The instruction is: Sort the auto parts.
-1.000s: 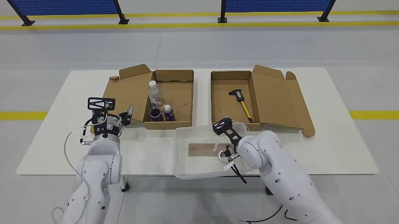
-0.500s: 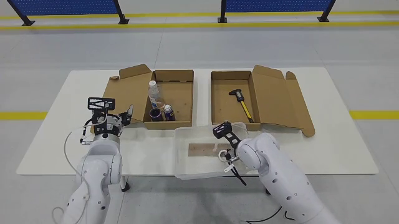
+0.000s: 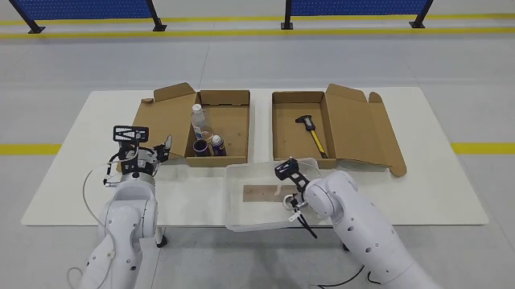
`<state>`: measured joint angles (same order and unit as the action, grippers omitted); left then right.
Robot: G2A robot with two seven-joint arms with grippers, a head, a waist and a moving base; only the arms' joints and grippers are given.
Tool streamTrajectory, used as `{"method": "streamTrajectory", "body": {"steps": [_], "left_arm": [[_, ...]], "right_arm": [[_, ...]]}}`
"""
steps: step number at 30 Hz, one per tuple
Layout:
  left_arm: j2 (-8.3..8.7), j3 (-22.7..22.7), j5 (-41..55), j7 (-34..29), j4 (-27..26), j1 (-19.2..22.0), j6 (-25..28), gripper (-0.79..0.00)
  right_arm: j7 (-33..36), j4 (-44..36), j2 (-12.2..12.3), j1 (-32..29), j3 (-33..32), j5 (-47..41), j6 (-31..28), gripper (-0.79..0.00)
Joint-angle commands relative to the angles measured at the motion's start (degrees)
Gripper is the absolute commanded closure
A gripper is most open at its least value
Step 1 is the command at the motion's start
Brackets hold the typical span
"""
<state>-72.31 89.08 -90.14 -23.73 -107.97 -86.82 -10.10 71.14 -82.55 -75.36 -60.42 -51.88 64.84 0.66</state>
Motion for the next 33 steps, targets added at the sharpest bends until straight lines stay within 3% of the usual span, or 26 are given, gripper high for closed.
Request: {"method": "streamTrajectory", "body": {"steps": [1, 6, 12, 21, 33], "left_arm": [[0.00, 0.0, 0.0, 0.0, 0.0, 0.0, 0.0, -0.785], [0.00, 0.0, 0.0, 0.0, 0.0, 0.0, 0.0, -0.785], [0.00, 0.0, 0.0, 0.0, 0.0, 0.0, 0.0, -0.785], [0.00, 0.0, 0.0, 0.0, 0.0, 0.0, 0.0, -0.785], [0.00, 0.0, 0.0, 0.0, 0.0, 0.0, 0.0, -0.785]], "right_arm": [[0.0, 0.4, -0.1, 0.2, 0.2, -0.1, -0.1, -0.234], [0.0, 1.4, -0.4, 0.8, 0.8, -0.4, -0.3, -0.206], [0.0, 2.3, -0.7, 1.4, 1.3, -0.6, -0.5, 0.000], [-0.9, 1.1, -0.6, 0.9, 0.4, -1.1, -0.3, 0.000], [-2.4, -8.6, 0.4, -2.7, -4.8, -3.9, 0.7, 0.000]]}}
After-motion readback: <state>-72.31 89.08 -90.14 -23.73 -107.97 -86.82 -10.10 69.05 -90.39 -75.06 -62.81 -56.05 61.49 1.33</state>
